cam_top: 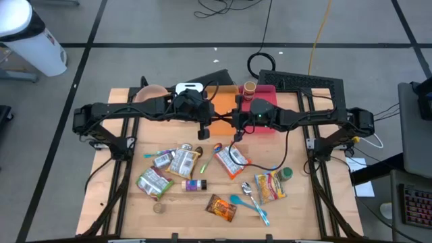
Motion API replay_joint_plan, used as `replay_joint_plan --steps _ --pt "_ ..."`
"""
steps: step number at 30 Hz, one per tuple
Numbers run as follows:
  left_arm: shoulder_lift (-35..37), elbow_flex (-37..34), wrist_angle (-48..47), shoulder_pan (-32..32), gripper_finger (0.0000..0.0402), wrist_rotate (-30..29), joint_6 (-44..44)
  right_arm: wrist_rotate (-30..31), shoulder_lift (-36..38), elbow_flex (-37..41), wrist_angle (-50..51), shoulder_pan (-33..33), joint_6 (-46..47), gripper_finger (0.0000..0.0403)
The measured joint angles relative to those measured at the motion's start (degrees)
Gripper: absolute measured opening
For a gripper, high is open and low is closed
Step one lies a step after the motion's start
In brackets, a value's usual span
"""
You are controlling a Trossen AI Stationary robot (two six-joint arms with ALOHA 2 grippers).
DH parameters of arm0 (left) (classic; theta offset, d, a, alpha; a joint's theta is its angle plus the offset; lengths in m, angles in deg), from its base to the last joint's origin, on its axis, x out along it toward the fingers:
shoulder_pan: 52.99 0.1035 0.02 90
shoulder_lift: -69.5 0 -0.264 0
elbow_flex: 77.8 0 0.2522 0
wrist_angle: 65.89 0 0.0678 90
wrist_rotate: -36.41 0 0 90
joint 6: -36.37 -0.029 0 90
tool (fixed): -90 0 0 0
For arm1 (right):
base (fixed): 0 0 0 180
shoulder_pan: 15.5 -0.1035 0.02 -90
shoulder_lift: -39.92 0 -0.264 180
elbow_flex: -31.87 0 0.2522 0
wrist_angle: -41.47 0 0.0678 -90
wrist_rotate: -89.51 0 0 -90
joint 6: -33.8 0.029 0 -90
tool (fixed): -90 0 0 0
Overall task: Pick & Place Food Item
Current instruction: Put the middle purple blue spoon into the white bin
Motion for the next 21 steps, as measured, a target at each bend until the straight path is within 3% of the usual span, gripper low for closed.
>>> replay_joint_plan --steps 5,11,21 --pt "0.00 0.00 -0.02 0.59 0.0008 0.09 0.00 -0.05 0.00 0.03 -0.02 0.00 0.17 0.0000" --pt "-0.14 0.00 0.10 0.79 0.0028 0.44 0.24 0.00 0.00 0.04 -0.22 0.01 0.77 0.0000" --pt "-1.67 0.00 0.13 0.81 0.0006 0.58 -2.04 0.01 -0.10 0.17 0.31 0.02 0.83 0.0000"
